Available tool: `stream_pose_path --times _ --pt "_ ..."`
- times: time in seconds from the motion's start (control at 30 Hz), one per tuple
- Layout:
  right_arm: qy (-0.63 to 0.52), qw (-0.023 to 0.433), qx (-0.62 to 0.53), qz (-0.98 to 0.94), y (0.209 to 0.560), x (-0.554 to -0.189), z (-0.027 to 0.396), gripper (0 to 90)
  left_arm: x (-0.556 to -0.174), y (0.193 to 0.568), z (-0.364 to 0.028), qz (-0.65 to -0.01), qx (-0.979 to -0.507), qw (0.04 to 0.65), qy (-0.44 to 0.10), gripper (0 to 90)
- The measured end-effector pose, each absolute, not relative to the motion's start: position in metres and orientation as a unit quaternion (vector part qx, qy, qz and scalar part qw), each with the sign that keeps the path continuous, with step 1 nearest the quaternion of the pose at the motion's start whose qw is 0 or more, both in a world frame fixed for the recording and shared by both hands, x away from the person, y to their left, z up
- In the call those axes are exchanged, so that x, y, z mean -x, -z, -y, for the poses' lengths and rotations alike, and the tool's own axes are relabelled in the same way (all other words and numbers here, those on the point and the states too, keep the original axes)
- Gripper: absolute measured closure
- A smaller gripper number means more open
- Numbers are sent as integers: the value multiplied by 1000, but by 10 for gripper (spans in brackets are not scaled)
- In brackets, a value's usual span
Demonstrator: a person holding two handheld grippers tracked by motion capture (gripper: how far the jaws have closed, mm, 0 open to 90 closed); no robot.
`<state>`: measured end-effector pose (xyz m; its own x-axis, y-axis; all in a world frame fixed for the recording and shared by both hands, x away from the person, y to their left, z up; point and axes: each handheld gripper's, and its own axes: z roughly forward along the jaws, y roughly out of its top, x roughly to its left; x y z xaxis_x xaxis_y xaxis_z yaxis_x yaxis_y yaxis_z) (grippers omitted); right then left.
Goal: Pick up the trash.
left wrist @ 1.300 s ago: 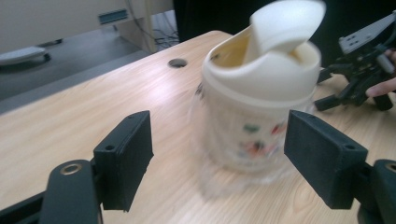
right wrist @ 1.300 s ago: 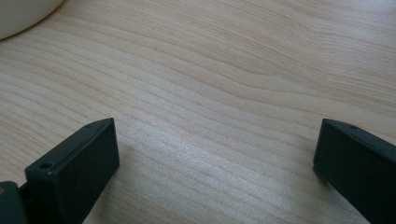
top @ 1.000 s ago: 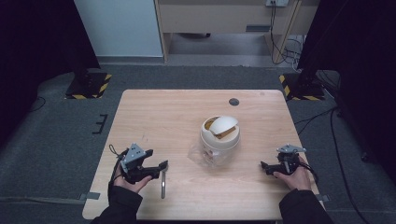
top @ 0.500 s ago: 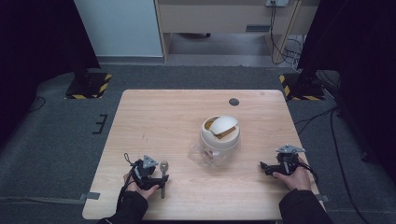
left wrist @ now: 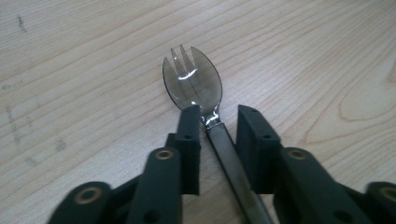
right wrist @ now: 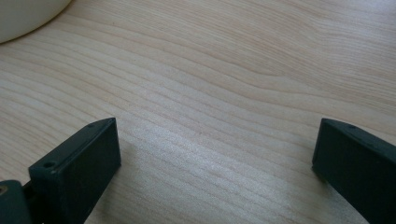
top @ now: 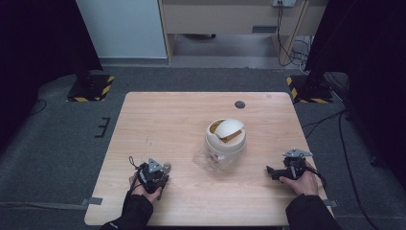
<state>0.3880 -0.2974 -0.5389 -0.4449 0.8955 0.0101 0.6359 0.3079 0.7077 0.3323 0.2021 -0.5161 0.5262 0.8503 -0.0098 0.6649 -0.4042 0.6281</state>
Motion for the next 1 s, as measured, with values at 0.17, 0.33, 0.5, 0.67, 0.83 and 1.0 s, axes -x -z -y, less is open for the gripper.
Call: stream_pose_path --times 0.17,0.33,0.5,0.67,0.83,1.0 --pt "-330 197 -485 -785 537 -388 298 112 -335 515 -206 -460 -824 297 -147 797" --pt "-340 188 -489 -781 532 -386 300 274 -334 505 -211 -456 -809 337 -155 797" --pt "-358 192 -489 -772 525 -387 301 301 -332 489 -214 -435 -791 391 -178 797" --pt "-392 204 -492 -751 514 -385 302 314 -330 478 -216 -423 -777 425 -193 797" --pt "-433 227 -481 -727 497 -383 303 315 -329 461 -218 -408 -749 477 -213 797" --pt "-482 242 -469 -700 480 -379 305 327 -325 442 -220 -386 -721 521 -242 797"
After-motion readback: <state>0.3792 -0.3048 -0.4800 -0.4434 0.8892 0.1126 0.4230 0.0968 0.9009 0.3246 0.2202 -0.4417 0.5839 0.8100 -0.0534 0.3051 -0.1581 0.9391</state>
